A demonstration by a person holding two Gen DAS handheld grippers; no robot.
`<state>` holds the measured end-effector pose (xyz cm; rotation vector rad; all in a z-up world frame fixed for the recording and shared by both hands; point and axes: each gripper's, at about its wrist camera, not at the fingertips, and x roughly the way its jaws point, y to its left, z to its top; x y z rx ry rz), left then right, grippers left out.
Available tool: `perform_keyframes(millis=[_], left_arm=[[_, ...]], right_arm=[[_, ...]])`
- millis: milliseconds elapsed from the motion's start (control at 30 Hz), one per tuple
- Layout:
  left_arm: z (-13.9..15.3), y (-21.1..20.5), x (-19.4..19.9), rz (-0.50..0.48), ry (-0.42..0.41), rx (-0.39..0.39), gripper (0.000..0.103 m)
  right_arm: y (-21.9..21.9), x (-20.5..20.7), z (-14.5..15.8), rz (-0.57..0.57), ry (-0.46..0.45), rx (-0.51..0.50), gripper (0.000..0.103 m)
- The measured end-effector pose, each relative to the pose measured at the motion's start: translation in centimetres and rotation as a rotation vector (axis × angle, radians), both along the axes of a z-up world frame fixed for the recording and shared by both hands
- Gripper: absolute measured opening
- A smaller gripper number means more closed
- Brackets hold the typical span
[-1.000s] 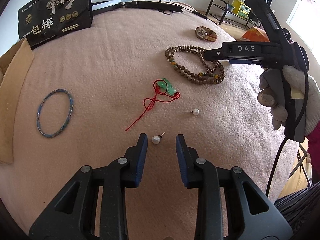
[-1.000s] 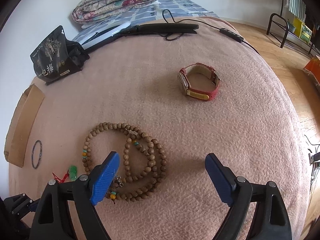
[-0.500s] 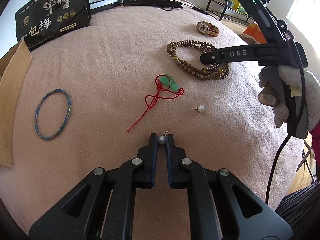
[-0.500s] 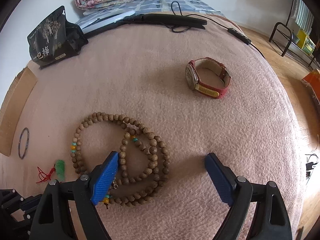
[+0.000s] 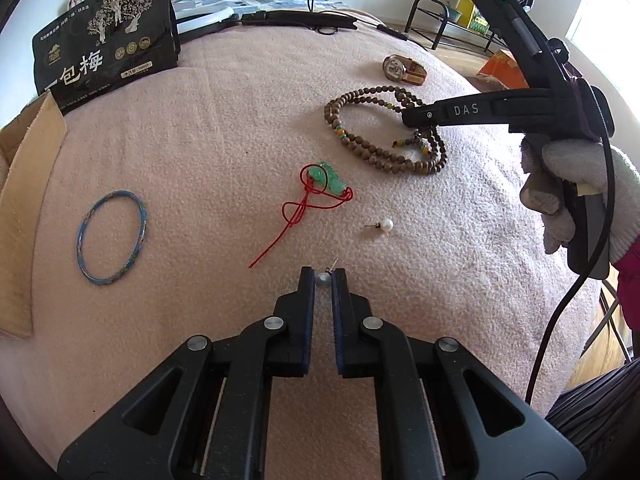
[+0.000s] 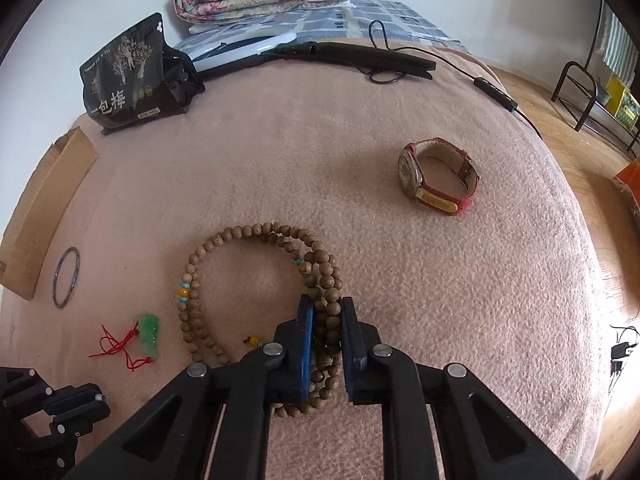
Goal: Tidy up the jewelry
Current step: 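Lift and carry the stud with the left tool while the right tool carries the mala to the box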
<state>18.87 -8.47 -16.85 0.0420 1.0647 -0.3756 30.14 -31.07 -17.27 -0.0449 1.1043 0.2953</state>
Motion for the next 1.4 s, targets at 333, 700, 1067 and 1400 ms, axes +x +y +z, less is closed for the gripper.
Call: perform_keyframes(millis=[333,700,1067,1400], left_arm=[[2.7,1.2,-0.7,0.020,-0.054,-0.046,0.006],[5.7,4.5,-1.6,0.074,-0.116,-0.087,0.006],[7.8,8.9,-1.7,0.152,-0.161,-0.112,0.006],[9.2,14.3,-2.0,0.247,-0.193,-0.127,0.006]], right_arm=[[-0.5,-1.1,5.2,-0.035,-0.099,0.101,0.010],[0.8,-2.5,10.1,-0.051,-0.209,0.130,0.010],[6.1,-3.3,12.9,0.026,-0.267,0.179,0.010],[13.0,-4.1,14.4,0.134,-0.304,0.205,0.010]])
